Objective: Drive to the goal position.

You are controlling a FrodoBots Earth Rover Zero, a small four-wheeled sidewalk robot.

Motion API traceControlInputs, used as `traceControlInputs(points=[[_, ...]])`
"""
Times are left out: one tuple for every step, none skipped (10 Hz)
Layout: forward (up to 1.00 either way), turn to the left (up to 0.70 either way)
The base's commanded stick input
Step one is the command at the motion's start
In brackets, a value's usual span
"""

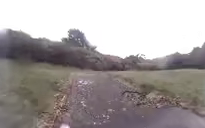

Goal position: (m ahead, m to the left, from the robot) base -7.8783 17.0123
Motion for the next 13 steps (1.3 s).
traceControlInputs(points=[[0.7, 0.0], [0.7, 0.0], [0.7, 0.0], [0.7, 0.0], [0.7, 0.0], [0.7, 0.0], [0.7, 0.0], [0.7, 0.0], [0.7, 0.0], [0.7, 0.0], [0.7, 0.0], [0.7, 0.0], [0.7, 0.0]])
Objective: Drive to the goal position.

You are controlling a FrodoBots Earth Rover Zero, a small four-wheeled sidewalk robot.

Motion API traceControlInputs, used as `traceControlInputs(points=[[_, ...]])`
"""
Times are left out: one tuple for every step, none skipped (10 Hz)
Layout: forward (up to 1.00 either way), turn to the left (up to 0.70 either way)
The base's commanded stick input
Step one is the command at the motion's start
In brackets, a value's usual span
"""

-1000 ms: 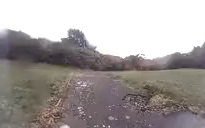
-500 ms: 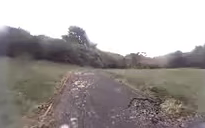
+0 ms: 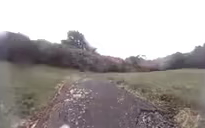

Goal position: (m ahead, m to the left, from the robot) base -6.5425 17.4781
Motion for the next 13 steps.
traceControlInputs(points=[[0.7, 0.0], [0.7, 0.0], [0.7, 0.0], [0.7, 0.0], [0.7, 0.35], [0.7, 0.35], [0.7, 0.35], [0.7, 0.35], [0.7, 0.31], [0.7, 0.16], [0.7, 0.0], [0.7, 0.0], [0.7, 0.0]])
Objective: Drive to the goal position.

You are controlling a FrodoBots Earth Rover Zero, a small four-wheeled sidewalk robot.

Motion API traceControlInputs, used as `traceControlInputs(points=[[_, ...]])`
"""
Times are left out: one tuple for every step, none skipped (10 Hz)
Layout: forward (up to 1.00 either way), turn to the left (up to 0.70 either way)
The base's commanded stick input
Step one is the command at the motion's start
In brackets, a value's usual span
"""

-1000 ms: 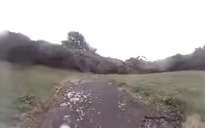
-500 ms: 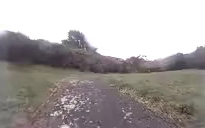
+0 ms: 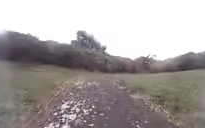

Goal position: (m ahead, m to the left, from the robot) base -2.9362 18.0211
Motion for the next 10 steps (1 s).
traceControlInputs(points=[[0.7, 0.0], [0.7, 0.0], [0.7, 0.0], [0.7, 0.0], [0.7, 0.0], [0.7, 0.0], [0.7, 0.0], [0.7, 0.0], [0.7, 0.0], [0.7, 0.0]])
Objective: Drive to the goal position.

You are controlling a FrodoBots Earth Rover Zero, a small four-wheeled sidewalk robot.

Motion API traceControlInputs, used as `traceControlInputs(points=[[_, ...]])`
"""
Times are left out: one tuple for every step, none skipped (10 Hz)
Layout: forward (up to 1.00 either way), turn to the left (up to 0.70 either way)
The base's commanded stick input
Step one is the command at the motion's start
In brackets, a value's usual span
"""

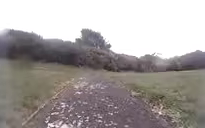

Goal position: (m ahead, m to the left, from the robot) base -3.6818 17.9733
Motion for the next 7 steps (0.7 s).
traceControlInputs(points=[[0.7, 0.0], [0.7, 0.0], [0.7, 0.0], [0.7, 0.34], [0.7, 0.19], [0.7, 0.03], [0.7, 0.0]])
